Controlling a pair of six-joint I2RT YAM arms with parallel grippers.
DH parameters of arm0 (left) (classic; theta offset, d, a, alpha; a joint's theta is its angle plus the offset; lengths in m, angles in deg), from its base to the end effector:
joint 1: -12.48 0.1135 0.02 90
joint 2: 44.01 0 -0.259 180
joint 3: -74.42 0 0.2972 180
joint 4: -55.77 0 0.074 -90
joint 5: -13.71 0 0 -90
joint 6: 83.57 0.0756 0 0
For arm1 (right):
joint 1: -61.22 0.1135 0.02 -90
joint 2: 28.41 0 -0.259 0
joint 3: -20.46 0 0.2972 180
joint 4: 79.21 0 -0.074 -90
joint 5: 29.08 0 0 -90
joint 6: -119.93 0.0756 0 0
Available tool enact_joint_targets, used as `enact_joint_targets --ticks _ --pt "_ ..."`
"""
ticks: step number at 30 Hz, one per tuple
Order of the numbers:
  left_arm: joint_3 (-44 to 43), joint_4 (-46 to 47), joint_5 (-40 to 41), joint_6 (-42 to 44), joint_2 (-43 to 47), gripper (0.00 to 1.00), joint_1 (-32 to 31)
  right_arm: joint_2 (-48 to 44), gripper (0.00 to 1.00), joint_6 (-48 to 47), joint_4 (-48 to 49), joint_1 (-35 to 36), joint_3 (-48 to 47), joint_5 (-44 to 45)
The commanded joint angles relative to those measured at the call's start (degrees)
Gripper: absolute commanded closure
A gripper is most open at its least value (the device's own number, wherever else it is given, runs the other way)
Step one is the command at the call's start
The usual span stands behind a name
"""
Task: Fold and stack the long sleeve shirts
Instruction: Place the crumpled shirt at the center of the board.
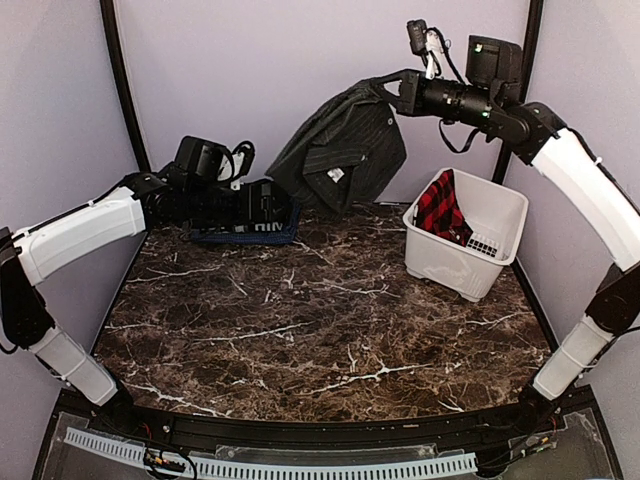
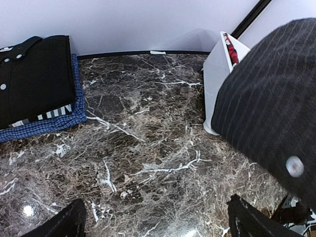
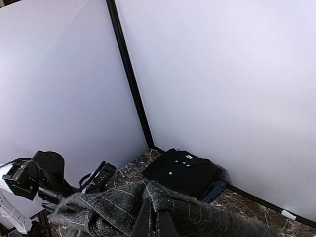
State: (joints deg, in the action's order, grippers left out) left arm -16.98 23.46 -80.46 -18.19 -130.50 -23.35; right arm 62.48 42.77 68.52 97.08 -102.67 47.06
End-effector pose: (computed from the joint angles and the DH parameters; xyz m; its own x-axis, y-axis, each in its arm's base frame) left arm 0.3478 -0.2579 0.3287 -0.6042 -0.0762 -0.7932 0.4229 0.8130 -0.4003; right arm 0.3320 0.2624 0.5309 -0.1700 0.1434 -0.9750 -0.7437 0.6304 0.2224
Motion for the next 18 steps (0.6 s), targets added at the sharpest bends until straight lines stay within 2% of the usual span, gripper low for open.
enact_joint_targets --ticks 1,4,10,13,18 --pt "5.98 9.79 -10.23 0.30 6.48 0.01 0.33 -0.01 1.00 -0.13 6.39 2.85 -3.09 -0.63" --pt "10.33 17.49 -16.34 0.44 9.77 0.02 0.33 1.51 1.00 0.00 6.31 4.98 -4.60 -0.75" --pt "16.87 25.39 -22.38 2.30 14.97 0.04 0.25 3.36 1.00 0.04 6.20 8.51 -6.56 -0.89" --pt "18.25 28.64 -27.02 2.57 15.89 0.13 0.21 4.05 1.00 -0.93 5.56 10.21 -7.14 0.69" --pt "20.73 31.16 -28.35 4.03 17.86 0.14 0.15 4.44 1.00 -2.02 4.82 10.87 -7.41 3.83"
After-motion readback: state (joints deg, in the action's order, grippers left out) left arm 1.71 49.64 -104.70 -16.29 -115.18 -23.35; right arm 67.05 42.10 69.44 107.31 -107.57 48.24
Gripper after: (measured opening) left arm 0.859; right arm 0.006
